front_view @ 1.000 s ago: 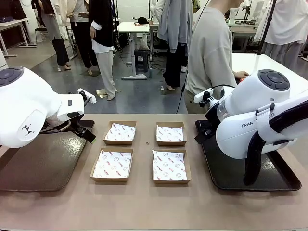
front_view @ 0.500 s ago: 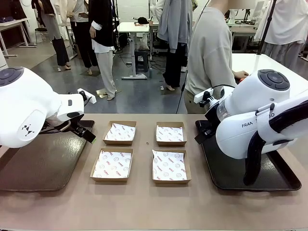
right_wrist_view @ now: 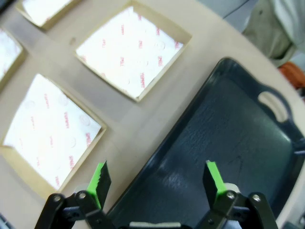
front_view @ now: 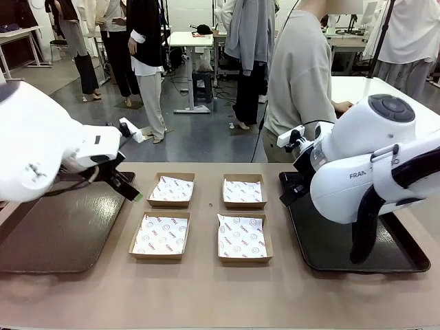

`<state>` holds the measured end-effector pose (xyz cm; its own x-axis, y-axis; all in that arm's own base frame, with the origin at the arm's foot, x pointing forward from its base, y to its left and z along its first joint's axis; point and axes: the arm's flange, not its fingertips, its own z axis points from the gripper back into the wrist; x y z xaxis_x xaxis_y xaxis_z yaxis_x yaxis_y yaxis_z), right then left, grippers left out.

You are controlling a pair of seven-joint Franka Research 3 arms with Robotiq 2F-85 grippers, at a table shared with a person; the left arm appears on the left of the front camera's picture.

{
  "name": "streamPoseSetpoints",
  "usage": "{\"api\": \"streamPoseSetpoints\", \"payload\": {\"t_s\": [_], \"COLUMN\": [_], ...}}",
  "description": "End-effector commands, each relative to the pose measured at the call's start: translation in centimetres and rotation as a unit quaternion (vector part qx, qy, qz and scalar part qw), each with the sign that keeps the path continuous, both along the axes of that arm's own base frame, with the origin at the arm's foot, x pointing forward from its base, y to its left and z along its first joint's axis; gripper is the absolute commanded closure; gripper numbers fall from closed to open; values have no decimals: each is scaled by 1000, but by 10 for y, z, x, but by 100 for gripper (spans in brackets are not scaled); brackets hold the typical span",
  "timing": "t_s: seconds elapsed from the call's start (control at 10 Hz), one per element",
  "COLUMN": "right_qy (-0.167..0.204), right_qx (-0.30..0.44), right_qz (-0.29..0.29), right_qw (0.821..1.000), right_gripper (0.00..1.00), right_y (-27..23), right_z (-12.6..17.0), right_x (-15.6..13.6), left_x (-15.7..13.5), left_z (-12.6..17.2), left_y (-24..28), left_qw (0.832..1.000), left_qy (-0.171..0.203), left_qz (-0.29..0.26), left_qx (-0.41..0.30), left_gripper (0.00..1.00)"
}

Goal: Individually package the donuts and arrange them on the tray.
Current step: Pick up one Paper togo box.

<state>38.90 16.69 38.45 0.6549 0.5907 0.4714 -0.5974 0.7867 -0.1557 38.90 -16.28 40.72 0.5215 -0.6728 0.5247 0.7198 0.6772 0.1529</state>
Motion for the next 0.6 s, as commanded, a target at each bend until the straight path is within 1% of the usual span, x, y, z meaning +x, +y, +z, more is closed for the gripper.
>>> {"api": "streamPoseSetpoints", "payload": {"t_s": [0.0, 0.1, 0.2, 0.3, 0.4, 0.5], "right_qy": [40, 70, 88, 109, 134, 152], "right_qx": [-28, -36, -46, -46, -43, -35], "right_qz": [-19, -24, -39, -43, -42, -47], "right_qw": [999, 997, 994, 992, 989, 987], "right_gripper": [0, 0, 0, 0, 0, 0], "right_y": [-26, -37, -45, -51, -56, -60], "right_z": [30, 39, 46, 50, 47, 42], "right_x": [-84, -113, -139, -164, -181, -192], "left_x": [-94, -117, -132, -150, -165, -173], "left_z": [15, 14, 15, 14, 15, 16], "left_y": [78, 90, 100, 107, 111, 116], "left_qw": [999, 998, 996, 994, 992, 990], "left_qy": [12, 25, 45, 66, 83, 100], "left_qz": [-37, -34, -41, -51, -55, -48], "left_qx": [17, 43, 68, 77, 82, 85], "left_gripper": [0, 0, 0, 0, 0, 0]}}
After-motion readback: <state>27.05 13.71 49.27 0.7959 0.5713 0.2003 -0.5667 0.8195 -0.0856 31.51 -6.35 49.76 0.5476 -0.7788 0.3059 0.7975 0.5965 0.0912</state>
